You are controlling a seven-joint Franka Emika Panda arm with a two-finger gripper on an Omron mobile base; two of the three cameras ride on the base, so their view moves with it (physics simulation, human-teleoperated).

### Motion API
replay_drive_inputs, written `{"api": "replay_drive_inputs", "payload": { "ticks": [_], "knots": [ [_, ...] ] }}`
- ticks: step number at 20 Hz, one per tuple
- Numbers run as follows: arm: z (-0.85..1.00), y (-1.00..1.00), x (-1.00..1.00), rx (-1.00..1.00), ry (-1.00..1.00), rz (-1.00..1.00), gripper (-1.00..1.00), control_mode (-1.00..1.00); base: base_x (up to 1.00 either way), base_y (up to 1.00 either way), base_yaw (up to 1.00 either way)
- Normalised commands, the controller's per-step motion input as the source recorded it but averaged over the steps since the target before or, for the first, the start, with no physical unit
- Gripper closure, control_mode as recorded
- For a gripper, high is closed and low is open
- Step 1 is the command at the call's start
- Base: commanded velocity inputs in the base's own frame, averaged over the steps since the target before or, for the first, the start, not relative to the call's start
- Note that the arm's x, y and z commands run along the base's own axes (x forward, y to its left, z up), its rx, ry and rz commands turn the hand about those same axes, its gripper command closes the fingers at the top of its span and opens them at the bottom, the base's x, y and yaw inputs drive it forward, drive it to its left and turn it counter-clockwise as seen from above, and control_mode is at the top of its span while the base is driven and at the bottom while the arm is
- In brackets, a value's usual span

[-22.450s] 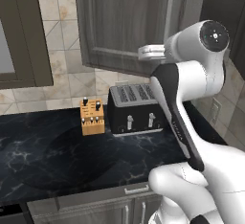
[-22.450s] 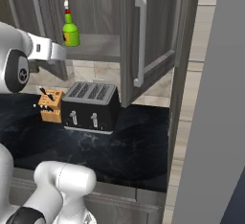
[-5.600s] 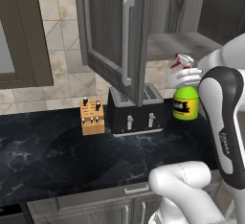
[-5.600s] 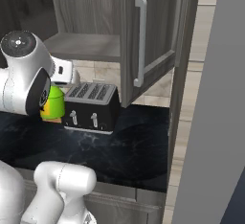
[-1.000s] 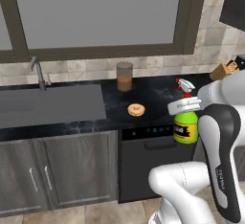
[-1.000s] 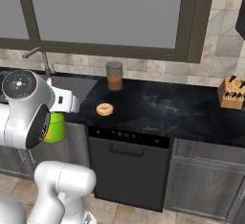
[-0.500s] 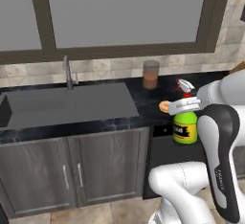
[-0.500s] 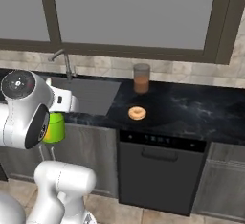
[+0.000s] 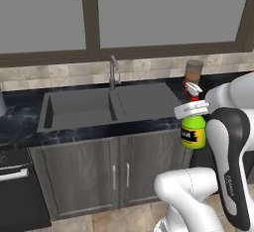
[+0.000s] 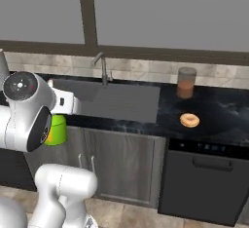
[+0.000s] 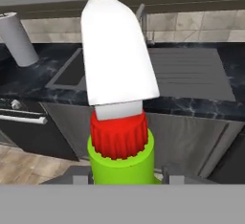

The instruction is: Open the cabinet. Pick the spray and place it next to the sink. Then close the cabinet.

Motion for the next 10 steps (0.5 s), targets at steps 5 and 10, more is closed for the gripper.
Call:
{"api": "replay_drive_inputs", "payload": {
  "ticks": [5, 10],
  "knots": [
    [0.00, 0.00, 0.00, 0.00, 0.00, 0.00, 1.00, 1.00, 0.36, 0.83, -0.01],
    [0.00, 0.00, 0.00, 0.00, 0.00, 0.00, 1.00, 1.00, 0.38, 0.52, -0.13]
  ]
}}
